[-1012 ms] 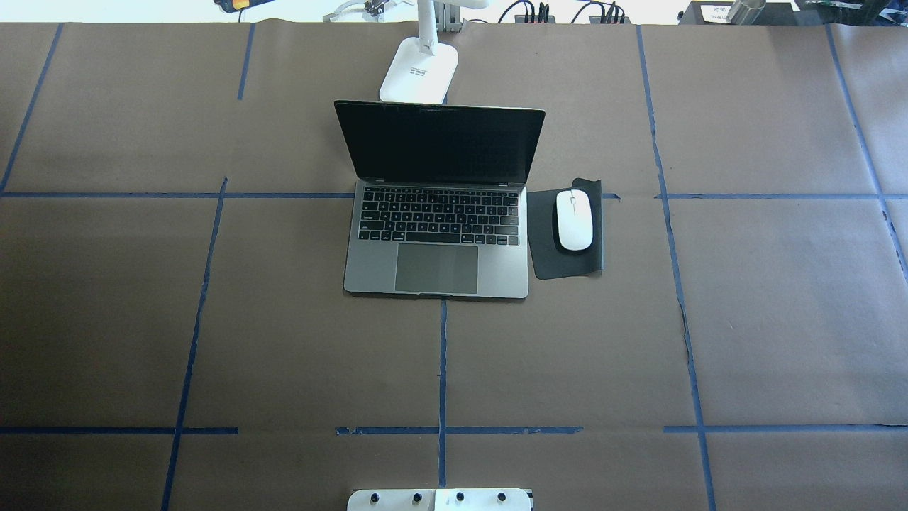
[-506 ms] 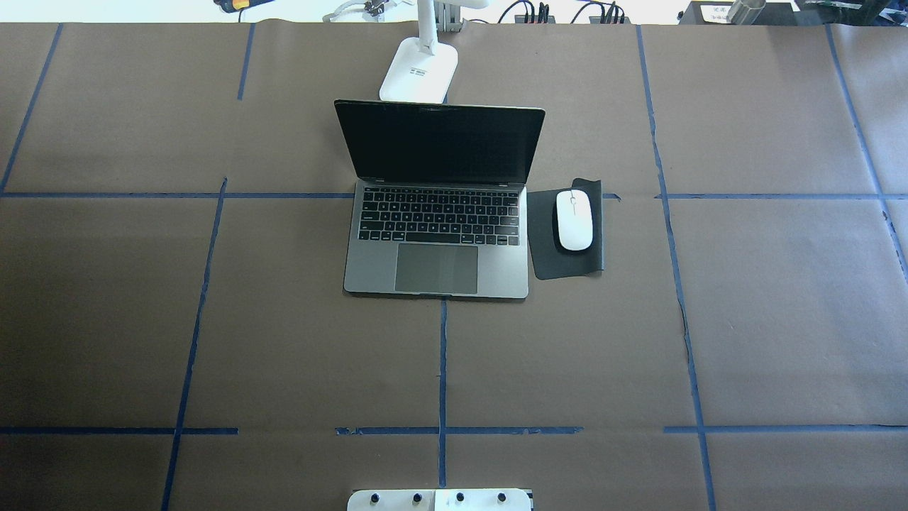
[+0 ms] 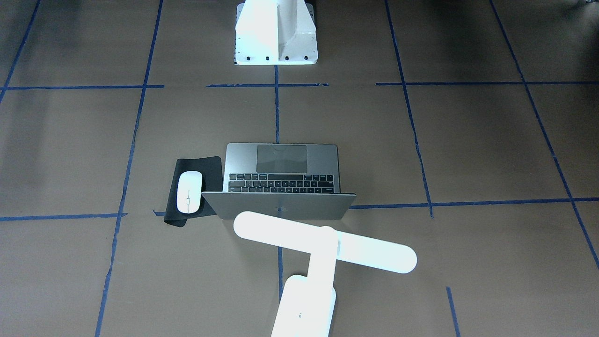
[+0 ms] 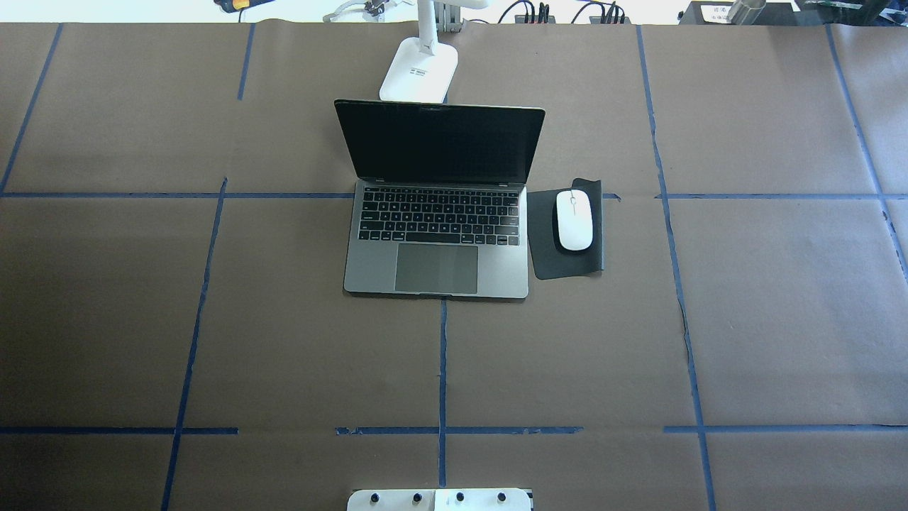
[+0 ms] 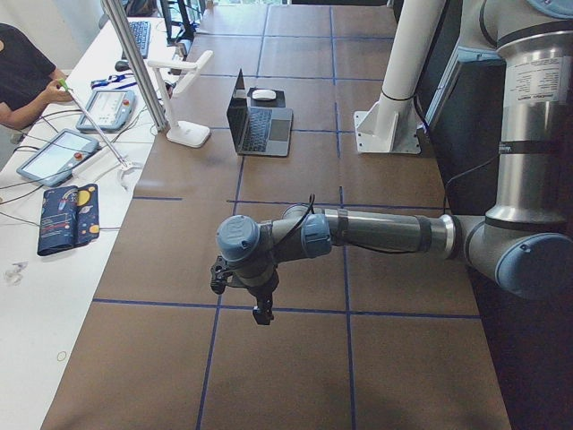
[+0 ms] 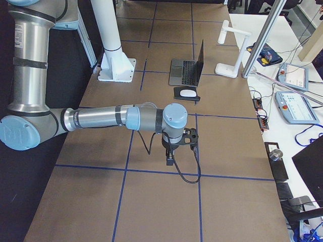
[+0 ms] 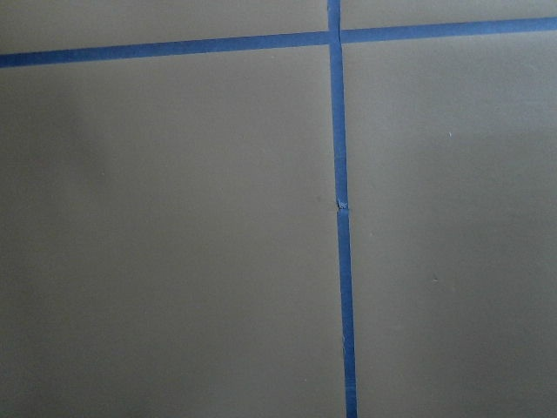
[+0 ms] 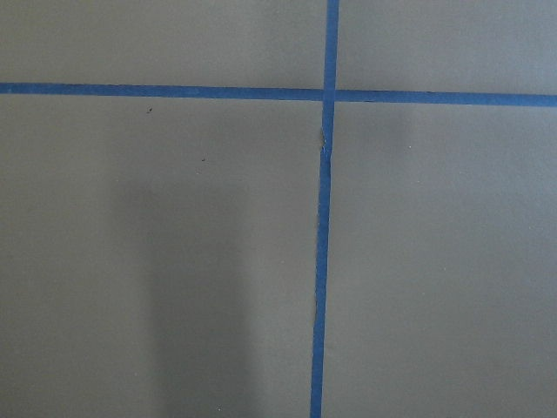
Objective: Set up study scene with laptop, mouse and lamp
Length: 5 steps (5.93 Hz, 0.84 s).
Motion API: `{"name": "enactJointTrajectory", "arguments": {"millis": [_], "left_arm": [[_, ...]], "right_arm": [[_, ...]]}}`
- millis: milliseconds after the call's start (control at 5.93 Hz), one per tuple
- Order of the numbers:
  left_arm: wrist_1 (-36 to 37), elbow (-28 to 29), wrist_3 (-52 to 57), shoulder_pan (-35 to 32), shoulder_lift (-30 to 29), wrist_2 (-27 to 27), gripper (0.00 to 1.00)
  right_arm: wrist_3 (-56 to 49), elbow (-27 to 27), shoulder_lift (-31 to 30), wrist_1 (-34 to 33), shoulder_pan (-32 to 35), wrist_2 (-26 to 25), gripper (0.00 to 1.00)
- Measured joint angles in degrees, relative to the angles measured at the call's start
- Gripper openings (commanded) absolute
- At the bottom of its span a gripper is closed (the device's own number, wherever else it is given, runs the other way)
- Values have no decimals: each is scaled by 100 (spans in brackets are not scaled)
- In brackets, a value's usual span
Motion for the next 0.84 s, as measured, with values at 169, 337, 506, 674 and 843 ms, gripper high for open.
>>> {"name": "enactJointTrajectory", "arguments": {"millis": [169,337,506,674,843], "left_arm": [[-129,-28,10,11,30,-50,100],[-276,-24,12,24,49,-108,100],[-450,1,9,35,86,-126,100],[-529,-24,10,51,127,-117,100],[-527,-66,11,111,140,-80,100]], "right_arm": [[-19,4,-11,6,-6,-12,100],[-38,13,-7,10,-10,5,100],[-45,14,-2,11,-12,22,100],[-39,0,-11,14,-13,12,100],[-21,-36,-17,19,-13,1,100]]}}
